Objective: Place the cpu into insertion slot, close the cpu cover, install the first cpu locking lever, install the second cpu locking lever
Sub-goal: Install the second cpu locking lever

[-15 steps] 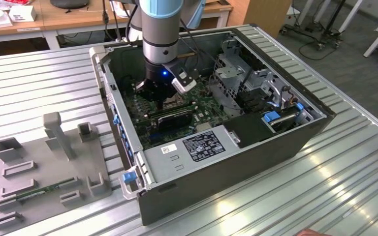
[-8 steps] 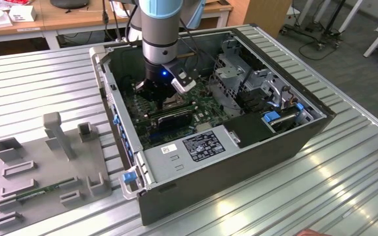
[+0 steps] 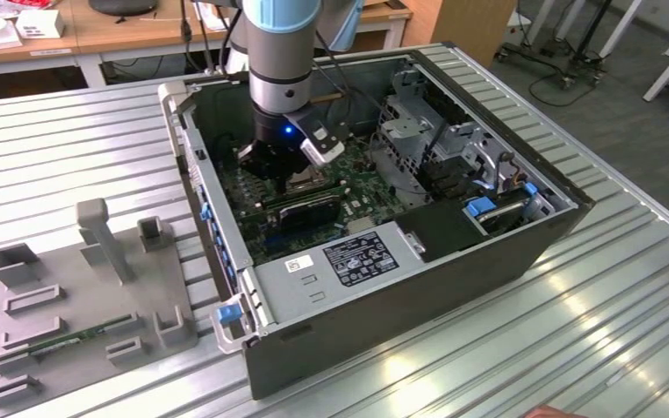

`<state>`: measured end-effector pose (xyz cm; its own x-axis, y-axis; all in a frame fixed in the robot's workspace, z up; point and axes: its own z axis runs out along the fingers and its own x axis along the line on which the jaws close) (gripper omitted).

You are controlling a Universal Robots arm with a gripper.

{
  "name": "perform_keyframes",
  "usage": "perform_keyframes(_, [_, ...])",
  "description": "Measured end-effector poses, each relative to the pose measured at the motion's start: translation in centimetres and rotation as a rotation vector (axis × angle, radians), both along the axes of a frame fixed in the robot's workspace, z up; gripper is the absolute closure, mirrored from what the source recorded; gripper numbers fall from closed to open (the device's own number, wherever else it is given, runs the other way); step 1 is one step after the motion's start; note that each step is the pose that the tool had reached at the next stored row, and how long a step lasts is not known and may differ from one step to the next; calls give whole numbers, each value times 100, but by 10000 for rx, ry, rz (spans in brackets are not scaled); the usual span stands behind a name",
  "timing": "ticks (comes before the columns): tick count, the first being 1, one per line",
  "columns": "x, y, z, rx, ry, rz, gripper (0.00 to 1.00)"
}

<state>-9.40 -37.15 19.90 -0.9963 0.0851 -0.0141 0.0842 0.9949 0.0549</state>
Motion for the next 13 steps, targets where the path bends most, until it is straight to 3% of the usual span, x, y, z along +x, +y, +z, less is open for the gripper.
perform_keyframes(13, [-9, 27, -14, 24, 0, 1, 89])
